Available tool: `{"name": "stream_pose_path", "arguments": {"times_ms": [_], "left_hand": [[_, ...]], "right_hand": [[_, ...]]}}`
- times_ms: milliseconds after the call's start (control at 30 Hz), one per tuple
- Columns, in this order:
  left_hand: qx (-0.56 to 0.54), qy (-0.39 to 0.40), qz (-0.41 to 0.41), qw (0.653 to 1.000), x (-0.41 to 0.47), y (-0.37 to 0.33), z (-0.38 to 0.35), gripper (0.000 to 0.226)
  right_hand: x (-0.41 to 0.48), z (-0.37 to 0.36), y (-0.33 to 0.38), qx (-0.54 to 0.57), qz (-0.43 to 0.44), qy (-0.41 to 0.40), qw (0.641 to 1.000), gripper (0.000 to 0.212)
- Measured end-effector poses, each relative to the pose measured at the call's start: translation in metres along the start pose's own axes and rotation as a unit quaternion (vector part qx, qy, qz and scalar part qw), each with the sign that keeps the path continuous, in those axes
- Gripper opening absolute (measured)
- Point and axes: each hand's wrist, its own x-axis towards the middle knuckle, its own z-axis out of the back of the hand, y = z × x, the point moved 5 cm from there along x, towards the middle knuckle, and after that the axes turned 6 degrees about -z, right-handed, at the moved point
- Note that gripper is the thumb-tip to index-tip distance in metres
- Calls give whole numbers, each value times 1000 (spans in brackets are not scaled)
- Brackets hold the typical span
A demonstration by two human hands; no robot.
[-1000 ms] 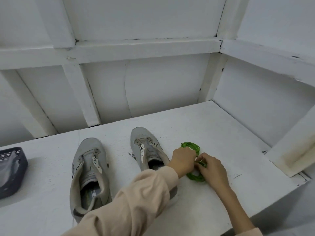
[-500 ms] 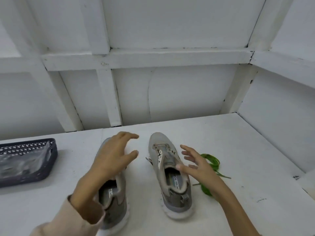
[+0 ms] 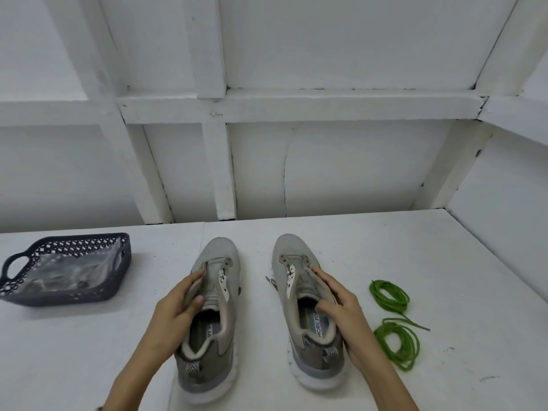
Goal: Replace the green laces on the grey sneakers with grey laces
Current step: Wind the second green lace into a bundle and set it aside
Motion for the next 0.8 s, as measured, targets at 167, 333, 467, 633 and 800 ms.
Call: {"name": "stream_pose_path", "arguments": {"times_ms": [167, 333, 467, 633, 800], "left_hand": [[1, -69, -61, 996, -1, -40, -2, 47], [23, 44, -231, 972, 3, -160, -75, 35], [296, 294, -235, 878, 21, -200, -209, 36], [436, 349, -195, 806, 17, -167, -294, 20], [416, 323, -266, 808, 2, -161, -304, 21]], "right_hand": [[-8, 25, 7, -4, 13, -28, 1000, 47], [4, 125, 17, -135, 32, -233, 963, 30], [40, 163, -7, -390, -85, -149, 905, 59], [41, 146, -7, -536, -53, -126, 833, 35], [16, 132, -8, -513, -24, -148, 845, 20]]}}
